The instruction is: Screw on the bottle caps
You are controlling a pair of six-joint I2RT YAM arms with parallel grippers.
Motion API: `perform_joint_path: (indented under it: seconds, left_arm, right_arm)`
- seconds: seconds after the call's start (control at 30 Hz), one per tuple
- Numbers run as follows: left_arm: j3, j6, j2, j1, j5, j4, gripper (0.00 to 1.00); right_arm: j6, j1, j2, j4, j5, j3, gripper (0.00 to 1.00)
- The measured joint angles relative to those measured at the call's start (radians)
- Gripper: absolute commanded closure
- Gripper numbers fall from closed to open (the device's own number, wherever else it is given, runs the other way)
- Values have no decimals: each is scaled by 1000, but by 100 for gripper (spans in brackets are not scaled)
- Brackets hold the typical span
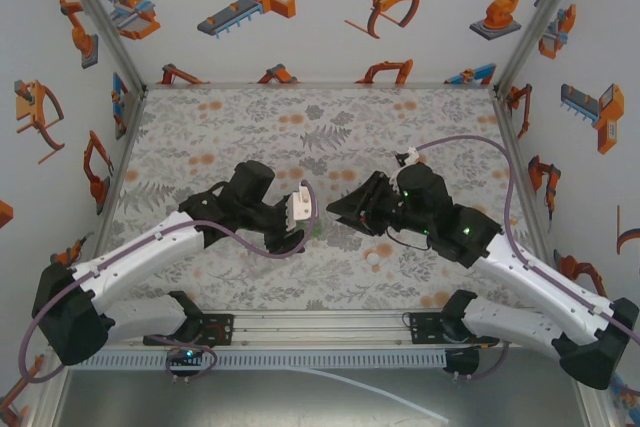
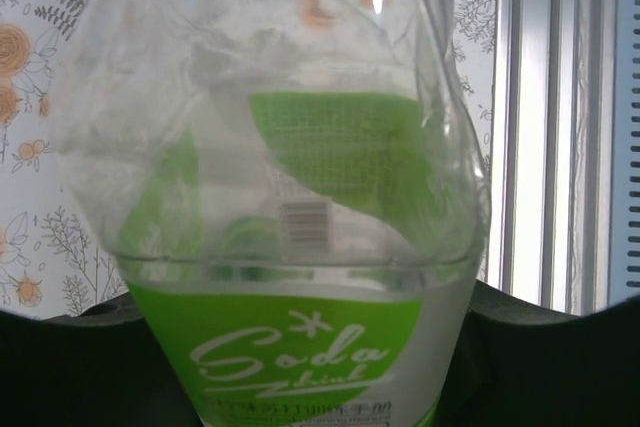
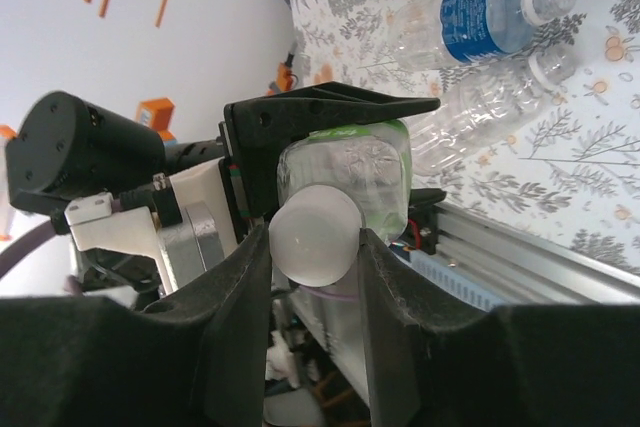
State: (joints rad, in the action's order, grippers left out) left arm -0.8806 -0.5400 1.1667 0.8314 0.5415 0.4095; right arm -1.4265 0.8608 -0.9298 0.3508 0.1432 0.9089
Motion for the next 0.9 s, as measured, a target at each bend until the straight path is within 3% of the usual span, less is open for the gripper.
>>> perform_joint_path:
  seconds: [0.1,0.17,0.37,0.67,0.9]
  left_arm:
    - [0,0,0,-1,-8,-4,100]
    - [0,-1,0,-2,-12,-8,100]
    - [-2,-20,-2,5,20,-82,100]
    - [-2,-45,-2,5,35,-78,100]
    - [-7,-69,0,6,-2,-32,100]
  right_arm:
    - [-18,0,-20,18,-3,19,67]
    - [4,0,-42,47,-4,56,55]
    - [162,6,-100,112,-4,128,35]
    - [414,4,-151,300,-2,351,36]
    - [420,-71,-246,464,62,452,45]
